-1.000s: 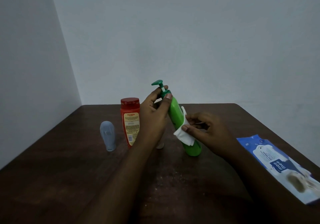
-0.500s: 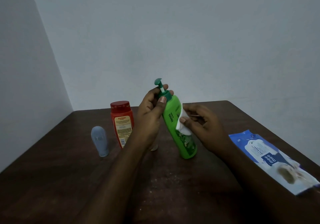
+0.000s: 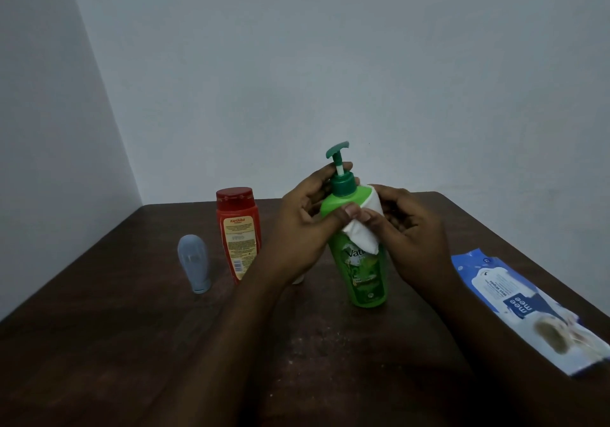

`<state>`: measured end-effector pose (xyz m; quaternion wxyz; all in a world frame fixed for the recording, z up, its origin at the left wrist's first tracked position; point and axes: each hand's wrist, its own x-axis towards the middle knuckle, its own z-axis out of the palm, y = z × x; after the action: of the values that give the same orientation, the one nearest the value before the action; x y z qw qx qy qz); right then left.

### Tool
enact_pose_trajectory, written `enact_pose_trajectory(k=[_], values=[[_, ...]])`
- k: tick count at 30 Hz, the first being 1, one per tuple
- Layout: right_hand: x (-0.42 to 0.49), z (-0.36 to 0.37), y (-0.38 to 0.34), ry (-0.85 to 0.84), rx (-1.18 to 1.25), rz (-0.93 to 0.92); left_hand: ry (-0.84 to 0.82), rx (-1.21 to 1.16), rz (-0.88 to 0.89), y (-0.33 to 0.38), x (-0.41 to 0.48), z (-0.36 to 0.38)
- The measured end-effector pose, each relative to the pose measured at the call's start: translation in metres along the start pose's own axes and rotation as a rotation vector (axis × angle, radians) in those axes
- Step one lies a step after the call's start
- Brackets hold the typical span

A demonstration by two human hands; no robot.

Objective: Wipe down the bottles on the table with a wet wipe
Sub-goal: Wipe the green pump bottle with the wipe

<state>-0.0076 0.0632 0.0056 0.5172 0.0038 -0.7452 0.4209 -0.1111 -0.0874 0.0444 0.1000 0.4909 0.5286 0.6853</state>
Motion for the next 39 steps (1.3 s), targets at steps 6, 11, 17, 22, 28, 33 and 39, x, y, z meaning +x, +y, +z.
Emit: enact_pose_trajectory(k=[6,11,17,22,28,33,39], values=[[0.007,-0.008,0.008,-0.226,0.005,0.134,0.090,-0.063,-0.045,-0.001,0.005,-0.008],[0.015,-0.033,0.020,-0.536,-0.116,0.291,0.133,-0.053,-0.070,-0.003,0.008,-0.013],[0.020,-0.052,0.027,-0.873,-0.435,0.358,0.151,-0.046,-0.082,-0.005,0.010,-0.013],[0.018,-0.054,0.035,-1.041,-0.605,0.366,0.156,-0.033,-0.082,-0.006,0.010,-0.013],[0.015,-0.042,0.032,-0.871,-0.565,0.228,0.136,-0.030,-0.067,-0.005,0.011,-0.014],[0.011,-0.026,0.014,-0.457,-0.116,0.199,0.090,-0.044,-0.051,-0.005,0.009,-0.015],[0.007,-0.008,-0.002,-0.099,0.171,0.078,-0.054,-0.028,-0.038,-0.004,0.007,-0.010]])
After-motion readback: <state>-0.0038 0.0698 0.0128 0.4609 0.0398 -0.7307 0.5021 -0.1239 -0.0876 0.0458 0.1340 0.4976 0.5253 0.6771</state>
